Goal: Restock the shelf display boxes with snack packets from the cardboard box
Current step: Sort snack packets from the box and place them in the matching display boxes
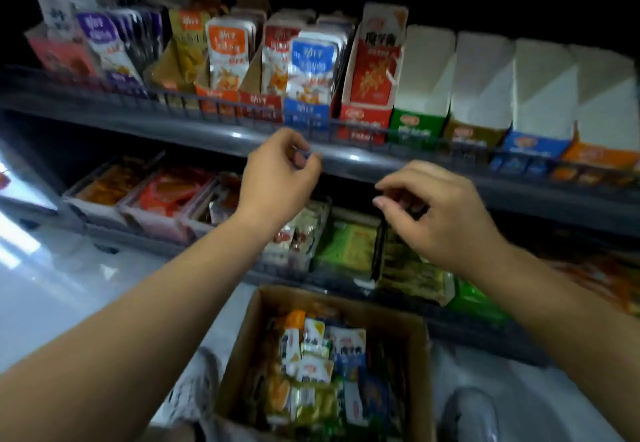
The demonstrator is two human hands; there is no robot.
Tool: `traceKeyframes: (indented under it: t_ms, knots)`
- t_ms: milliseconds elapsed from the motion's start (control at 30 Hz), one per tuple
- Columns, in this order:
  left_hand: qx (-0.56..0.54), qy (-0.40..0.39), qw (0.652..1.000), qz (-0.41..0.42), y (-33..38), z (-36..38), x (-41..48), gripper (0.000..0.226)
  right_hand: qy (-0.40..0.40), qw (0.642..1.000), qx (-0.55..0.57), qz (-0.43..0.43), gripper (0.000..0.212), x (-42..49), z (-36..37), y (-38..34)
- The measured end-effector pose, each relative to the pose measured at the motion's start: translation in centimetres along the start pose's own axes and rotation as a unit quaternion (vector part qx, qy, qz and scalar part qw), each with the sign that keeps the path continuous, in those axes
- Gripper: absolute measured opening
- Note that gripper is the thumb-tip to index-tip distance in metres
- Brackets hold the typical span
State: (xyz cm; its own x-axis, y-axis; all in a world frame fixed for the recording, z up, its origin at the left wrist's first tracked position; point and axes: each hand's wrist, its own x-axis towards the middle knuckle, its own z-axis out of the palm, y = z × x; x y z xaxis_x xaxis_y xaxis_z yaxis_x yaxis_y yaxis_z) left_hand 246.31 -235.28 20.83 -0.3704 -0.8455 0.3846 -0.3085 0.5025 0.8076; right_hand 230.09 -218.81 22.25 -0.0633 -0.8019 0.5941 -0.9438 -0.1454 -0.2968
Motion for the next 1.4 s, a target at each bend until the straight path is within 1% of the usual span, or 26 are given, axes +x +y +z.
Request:
traceKeyframes:
  t_ms: [67, 133, 200, 267, 333, 367, 433, 500, 567, 633, 700, 800, 833, 867, 900, 933, 967, 1033, 1067, 1100, 1200, 1267, 1333, 1400]
  knots:
    - [0.022, -0.023, 0.999, -0.038, -3.1, 0.7, -3.5, 0.012, -0.069, 0.997, 0.033, 0.032, 0.017, -4.0, 3.4, -0.5]
    - [0.048, -0.066, 0.993, -0.082, -6.3, 1.8, -7.2, 0.010, -0.166, 0.980, 0.045, 0.101, 0.019, -8.1, 7.2, -0.3]
    - [0.095, -0.152, 0.973, -0.144, -9.8, 3.0, -11.0, 0.006, -0.281, 0.938, 0.055, 0.196, 0.022, -12.1, 11.0, 0.5]
    - [0.141, -0.242, 0.937, -0.208, -13.3, 4.0, -14.3, 0.008, -0.379, 0.883, 0.077, 0.267, 0.026, -16.2, 14.5, 1.8]
    - [0.152, -0.323, 0.897, -0.262, -16.5, 4.8, -17.5, 0.015, -0.457, 0.828, 0.088, 0.313, 0.034, -19.9, 17.4, 3.0]
    - [0.149, -0.354, 0.877, -0.290, -17.8, 5.1, -19.0, 0.018, -0.487, 0.801, 0.087, 0.338, 0.039, -21.5, 18.6, 3.6]
    - [0.143, -0.393, 0.847, -0.327, -19.7, 5.7, -21.7, 0.021, -0.513, 0.758, 0.090, 0.393, 0.054, -24.0, 20.2, 4.9]
    - [0.135, -0.413, 0.835, -0.337, -20.8, 6.3, -23.5, 0.017, -0.513, 0.729, 0.107, 0.441, 0.069, -25.6, 21.2, 5.9]
    - [0.124, -0.415, 0.834, -0.341, -21.1, 6.6, -24.3, 0.017, -0.508, 0.720, 0.120, 0.457, 0.077, -26.3, 21.9, 6.5]
    - [0.114, -0.412, 0.836, -0.344, -21.1, 6.8, -24.5, 0.012, -0.495, 0.722, 0.128, 0.466, 0.075, -26.5, 22.3, 6.7]
    - [0.098, -0.411, 0.836, -0.349, -21.3, 6.8, -24.6, 0.014, -0.484, 0.729, 0.131, 0.466, 0.062, -26.5, 22.5, 6.8]
    - [0.080, -0.407, 0.834, -0.364, -21.2, 6.7, -24.5, 0.016, -0.455, 0.759, 0.112, 0.453, 0.029, -26.6, 22.5, 6.9]
    - [0.069, -0.398, 0.836, -0.371, -21.1, 6.8, -24.5, 0.016, -0.437, 0.767, 0.125, 0.453, 0.025, -26.5, 22.5, 7.0]
    - [0.057, -0.389, 0.837, -0.380, -21.0, 6.8, -24.5, 0.017, -0.424, 0.766, 0.153, 0.458, 0.029, -26.4, 22.4, 7.2]
    - [0.049, -0.382, 0.837, -0.389, -21.0, 6.9, -24.5, 0.020, -0.424, 0.760, 0.180, 0.459, 0.031, -26.2, 22.3, 7.3]
    - [0.046, -0.378, 0.835, -0.397, -20.9, 6.9, -24.4, 0.026, -0.446, 0.747, 0.191, 0.455, 0.028, -26.0, 22.2, 7.3]
    - [0.046, -0.380, 0.832, -0.402, -21.0, 7.0, -24.4, 0.033, -0.483, 0.734, 0.191, 0.439, 0.035, -25.9, 22.1, 7.2]
    - [0.049, -0.400, 0.816, -0.414, -21.2, 7.2, -24.6, 0.049, -0.554, 0.709, 0.167, 0.404, 0.077, -26.0, 22.1, 6.6]
    - [0.052, -0.409, 0.809, -0.419, -21.3, 7.3, -24.7, 0.058, -0.573, 0.702, 0.153, 0.395, 0.091, -26.2, 22.3, 6.3]
    - [0.049, -0.414, 0.803, -0.426, -21.5, 7.3, -24.8, 0.065, -0.577, 0.705, 0.141, 0.387, 0.100, -26.5, 22.6, 6.0]
    - [0.005, -0.418, 0.785, -0.456, -22.0, 7.4, -25.1, 0.074, -0.599, 0.714, 0.095, 0.349, 0.115, -27.1, 23.2, 5.4]
    - [-0.024, -0.426, 0.770, -0.475, -22.5, 7.4, -25.3, 0.079, -0.613, 0.699, 0.104, 0.353, 0.122, -27.3, 23.3, 5.3]
    - [-0.039, -0.427, 0.761, -0.486, -22.8, 7.4, -25.4, 0.082, -0.623, 0.682, 0.121, 0.362, 0.125, -27.6, 23.5, 5.3]
    - [-0.067, -0.422, 0.756, -0.496, -23.1, 7.5, -25.5, 0.079, -0.637, 0.670, 0.124, 0.361, 0.131, -27.8, 23.6, 5.5]
